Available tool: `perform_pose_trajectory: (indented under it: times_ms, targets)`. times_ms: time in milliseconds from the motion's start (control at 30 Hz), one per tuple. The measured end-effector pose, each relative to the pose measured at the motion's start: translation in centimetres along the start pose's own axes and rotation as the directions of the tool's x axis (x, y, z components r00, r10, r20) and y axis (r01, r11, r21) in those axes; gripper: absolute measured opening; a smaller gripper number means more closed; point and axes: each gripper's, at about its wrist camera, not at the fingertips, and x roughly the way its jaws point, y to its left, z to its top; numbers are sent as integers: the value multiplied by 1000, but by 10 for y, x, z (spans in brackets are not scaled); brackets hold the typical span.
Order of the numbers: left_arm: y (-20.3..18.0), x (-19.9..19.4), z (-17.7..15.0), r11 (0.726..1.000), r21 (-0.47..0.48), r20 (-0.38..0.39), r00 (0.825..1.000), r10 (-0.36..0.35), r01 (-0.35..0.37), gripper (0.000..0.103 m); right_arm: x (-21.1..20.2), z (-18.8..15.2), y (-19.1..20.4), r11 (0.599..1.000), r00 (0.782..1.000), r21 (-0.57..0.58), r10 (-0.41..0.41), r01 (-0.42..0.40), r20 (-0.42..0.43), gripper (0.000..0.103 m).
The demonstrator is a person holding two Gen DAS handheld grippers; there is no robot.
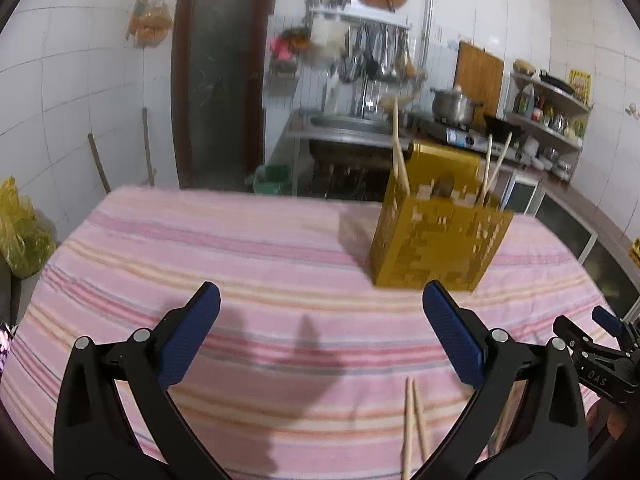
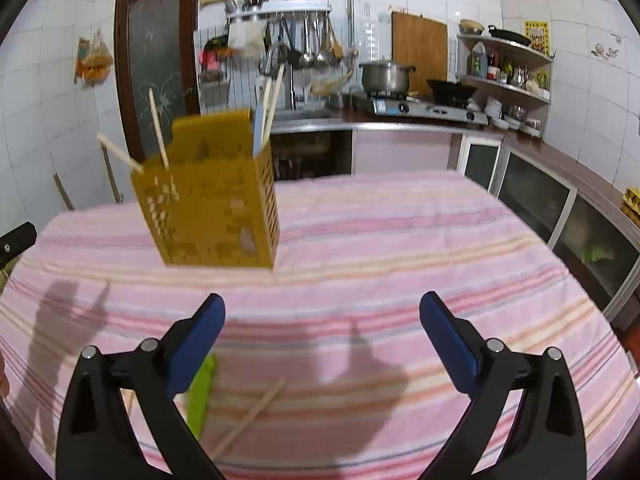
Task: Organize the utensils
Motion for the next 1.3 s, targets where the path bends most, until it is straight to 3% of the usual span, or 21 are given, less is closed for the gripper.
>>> perform_pose_trajectory:
  times_ms: [333,600,700,800,867,1000,1133,1300]
  targets:
    - [-5,19,-43,1000,14,-107,994,-10,12,98,18,-29,9,1000,995,-14,-9,7,-95,96]
    - [-8,41,-68,1000,23,-222,975,-16,21,98,32,-43,11,998,980,-37,-48,42,-194,96]
    - [-13,47,-72,999,37,-259,966,-21,31,98,33,-46,12,1000,974,-22,-16,12,-226,95]
    - [-17,53,-77,998,36,-300,954,-30,43,98,35,-50,18,1000,965,-21,16,-23,-262,74]
    - [-20,56,-80,997,32,-331,942,-52,66,97,37,-53,23,999,961,-33,14,-24,-276,71]
    - [-31,55,-86,996,63,-351,936,-38,63,97,31,-54,29,998,959,-37,37,-49,-283,50]
    - [-40,51,-91,992,114,-347,938,-16,59,97,29,-55,41,996,958,-77,24,-48,-285,40]
    - [-46,59,-98,988,148,-383,924,16,45,97,40,-48,48,993,955,-100,37,-69,-293,28]
